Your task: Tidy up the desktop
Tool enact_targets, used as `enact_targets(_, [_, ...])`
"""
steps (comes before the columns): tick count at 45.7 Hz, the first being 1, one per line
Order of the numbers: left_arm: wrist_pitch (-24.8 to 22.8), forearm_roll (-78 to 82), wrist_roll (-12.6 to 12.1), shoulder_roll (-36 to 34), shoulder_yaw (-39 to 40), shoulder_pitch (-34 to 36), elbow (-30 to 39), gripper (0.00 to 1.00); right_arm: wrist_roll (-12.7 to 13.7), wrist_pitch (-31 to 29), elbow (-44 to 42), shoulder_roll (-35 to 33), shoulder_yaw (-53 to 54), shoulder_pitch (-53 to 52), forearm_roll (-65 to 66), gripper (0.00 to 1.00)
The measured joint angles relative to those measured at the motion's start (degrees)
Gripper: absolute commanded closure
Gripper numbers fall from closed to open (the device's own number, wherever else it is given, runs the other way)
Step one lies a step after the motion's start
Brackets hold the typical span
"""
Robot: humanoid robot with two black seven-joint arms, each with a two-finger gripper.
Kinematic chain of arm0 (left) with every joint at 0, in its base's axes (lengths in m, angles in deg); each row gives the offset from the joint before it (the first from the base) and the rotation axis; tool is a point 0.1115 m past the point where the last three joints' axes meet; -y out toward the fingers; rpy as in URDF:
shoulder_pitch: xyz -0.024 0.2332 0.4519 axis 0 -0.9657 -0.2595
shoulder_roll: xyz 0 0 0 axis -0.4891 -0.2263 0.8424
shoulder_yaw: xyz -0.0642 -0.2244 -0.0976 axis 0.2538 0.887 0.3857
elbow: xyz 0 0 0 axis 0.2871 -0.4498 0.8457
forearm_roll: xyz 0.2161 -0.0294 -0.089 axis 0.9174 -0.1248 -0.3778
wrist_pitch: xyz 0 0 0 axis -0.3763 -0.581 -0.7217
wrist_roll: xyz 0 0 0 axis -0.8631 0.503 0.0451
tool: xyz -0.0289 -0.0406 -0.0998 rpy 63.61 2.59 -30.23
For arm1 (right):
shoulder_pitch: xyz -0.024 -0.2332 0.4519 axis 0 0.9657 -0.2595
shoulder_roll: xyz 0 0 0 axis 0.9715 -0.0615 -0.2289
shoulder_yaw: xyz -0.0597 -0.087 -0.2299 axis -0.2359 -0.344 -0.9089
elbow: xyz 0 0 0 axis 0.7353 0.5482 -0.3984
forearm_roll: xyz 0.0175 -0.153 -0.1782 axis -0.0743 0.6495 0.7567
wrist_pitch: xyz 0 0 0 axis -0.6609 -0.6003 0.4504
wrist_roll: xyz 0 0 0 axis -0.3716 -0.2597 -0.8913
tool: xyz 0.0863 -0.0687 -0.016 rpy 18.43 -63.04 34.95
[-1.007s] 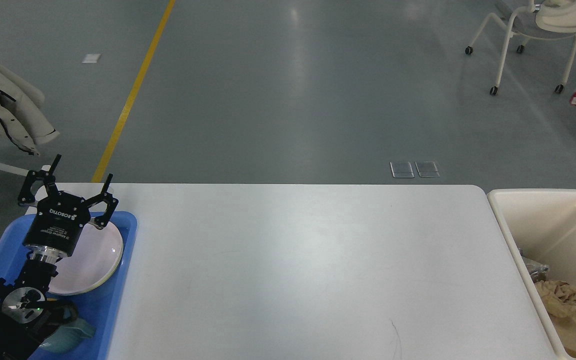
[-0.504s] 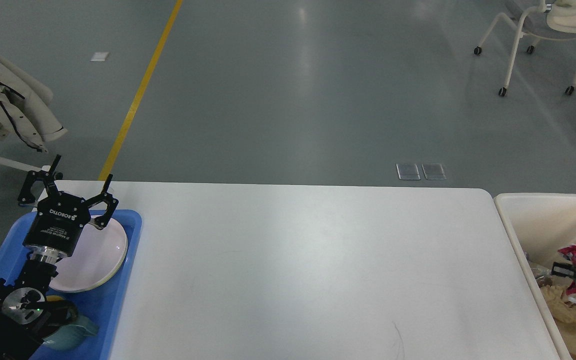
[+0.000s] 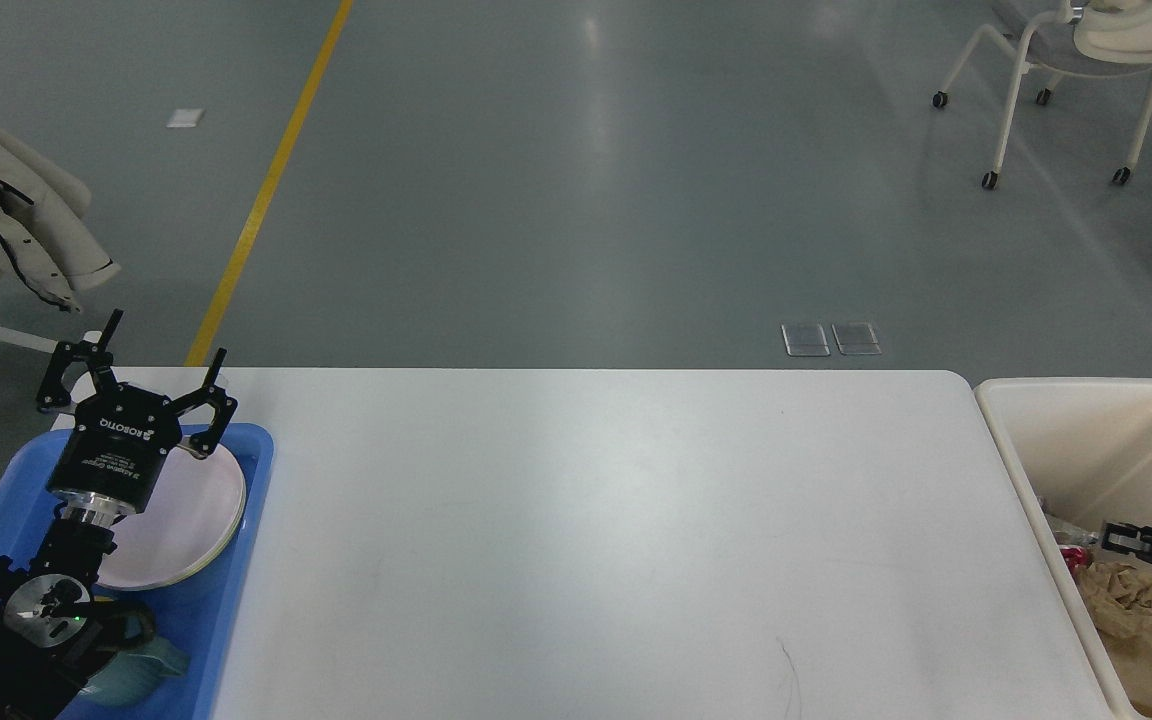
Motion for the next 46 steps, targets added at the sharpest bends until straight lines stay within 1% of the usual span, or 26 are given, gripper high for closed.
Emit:
enact_targets(4, [0.0, 0.0, 0.0, 0.0, 0.0, 0.0, 0.0, 0.03, -0.1, 0.9, 0.3, 0.6, 1.0, -4.0, -0.2, 0.0])
enact_targets(7, [0.0, 0.0, -0.1, 0.0, 0.0, 0.0, 0.0, 0.03, -0.1, 1.1, 1.5, 1.3, 2.3, -11.9, -0.6, 0.0])
enact_targets(12, [0.0, 0.0, -0.1, 0.0, 0.0, 0.0, 0.0, 0.03, -0.1, 1.5, 7.2, 1.5, 6.0, -25.5, -3.6, 0.0])
enact_targets(15, [0.0, 0.0, -0.1, 0.0, 0.0, 0.0, 0.0, 0.03, -0.4, 1.6, 11.4, 1.7, 12.0, -31.5, -7.4, 0.0])
enact_targets(18, [0.0, 0.0, -0.1, 0.0, 0.0, 0.0, 0.0, 0.03, -0.5, 1.5, 15.0, 2.1, 22.3, -35.1, -11.7, 0.0])
enact_targets(21, [0.0, 0.0, -0.1, 0.0, 0.0, 0.0, 0.0, 0.03, -0.6, 1.2, 16.6, 3.6, 36.1, -36.0, -15.2, 0.0])
enact_targets(24, [0.0, 0.0, -0.1, 0.0, 0.0, 0.0, 0.0, 0.03, -1.0, 0.7, 16.7, 6.7, 51.3, -34.1, -17.7, 0.0])
enact_targets(26, [0.0, 0.0, -0.1, 0.0, 0.0, 0.0, 0.0, 0.03, -1.5, 0.2, 16.1, 9.2, 60.8, -31.0, -19.0, 0.0])
enact_targets(29, [0.0, 0.0, -0.1, 0.1, 0.0, 0.0, 0.0, 0.03, -3.9, -1.6, 14.7, 13.5, 76.0, -24.7, -20.4, 0.0])
enact_targets(31, [0.0, 0.0, -0.1, 0.1, 0.0, 0.0, 0.0, 0.03, -6.6, -3.9, 13.6, 16.5, 85.6, -20.2, -20.8, 0.0])
enact_targets(32, [0.0, 0.0, -0.1, 0.1, 0.0, 0.0, 0.0, 0.03, -8.9, -6.2, 13.0, 18.4, 91.5, -16.9, -20.9, 0.0])
enact_targets(34, [0.0, 0.0, -0.1, 0.1, 0.0, 0.0, 0.0, 0.03, -12.1, -10.1, 12.4, 20.3, 98.7, -12.0, -21.1, 0.0])
enact_targets(37, [0.0, 0.0, -0.1, 0.1, 0.0, 0.0, 0.0, 0.03, -16.7, -17.7, 11.9, 21.6, 106.5, -4.9, -21.1, 0.0])
enact_targets(41, [0.0, 0.0, -0.1, 0.2, 0.0, 0.0, 0.0, 0.03, -21.0, -25.7, 11.8, 22.0, 112.3, 1.4, -21.2, 0.0])
enact_targets(44, [0.0, 0.0, -0.1, 0.2, 0.0, 0.0, 0.0, 0.03, -22.5, -29.0, 11.9, 22.0, 114.8, 3.9, -21.3, 0.0])
enact_targets(46, [0.0, 0.0, -0.1, 0.2, 0.0, 0.0, 0.0, 0.03, -22.9, -30.1, 12.0, 21.9, 115.8, 4.7, -21.3, 0.0])
